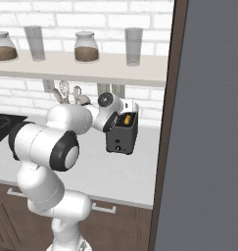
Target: Start the toaster. Once the lever pops up, take the bread to the plate on the dining counter.
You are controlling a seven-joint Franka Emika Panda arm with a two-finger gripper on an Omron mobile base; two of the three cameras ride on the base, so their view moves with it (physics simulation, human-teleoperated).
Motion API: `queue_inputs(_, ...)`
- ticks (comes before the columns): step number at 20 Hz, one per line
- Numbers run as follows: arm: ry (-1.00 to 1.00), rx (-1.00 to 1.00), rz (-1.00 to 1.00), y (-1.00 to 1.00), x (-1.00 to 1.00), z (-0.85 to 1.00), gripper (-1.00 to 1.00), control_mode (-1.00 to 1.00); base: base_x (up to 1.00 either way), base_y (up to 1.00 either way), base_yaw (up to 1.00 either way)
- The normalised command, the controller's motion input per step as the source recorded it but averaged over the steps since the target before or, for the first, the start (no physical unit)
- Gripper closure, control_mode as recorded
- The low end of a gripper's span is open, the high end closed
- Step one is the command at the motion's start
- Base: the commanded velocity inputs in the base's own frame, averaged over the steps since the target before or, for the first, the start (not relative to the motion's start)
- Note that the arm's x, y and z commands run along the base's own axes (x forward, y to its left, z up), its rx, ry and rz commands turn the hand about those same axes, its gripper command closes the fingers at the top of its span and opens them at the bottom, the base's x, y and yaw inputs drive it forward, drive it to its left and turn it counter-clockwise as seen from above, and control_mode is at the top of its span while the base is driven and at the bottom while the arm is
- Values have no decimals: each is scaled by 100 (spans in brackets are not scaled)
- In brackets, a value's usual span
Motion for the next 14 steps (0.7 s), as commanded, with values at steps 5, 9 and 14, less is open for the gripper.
queue_inputs(5, 0, 0, 0, 0, 0, 0, -100, -100, 0, 0, 0)
queue_inputs(9, 0, 0, 0, 0, 0, 0, -100, -100, 0, 0, 0)
queue_inputs(14, 0, 0, 0, 0, 0, 0, -100, -100, 0, 0, 0)
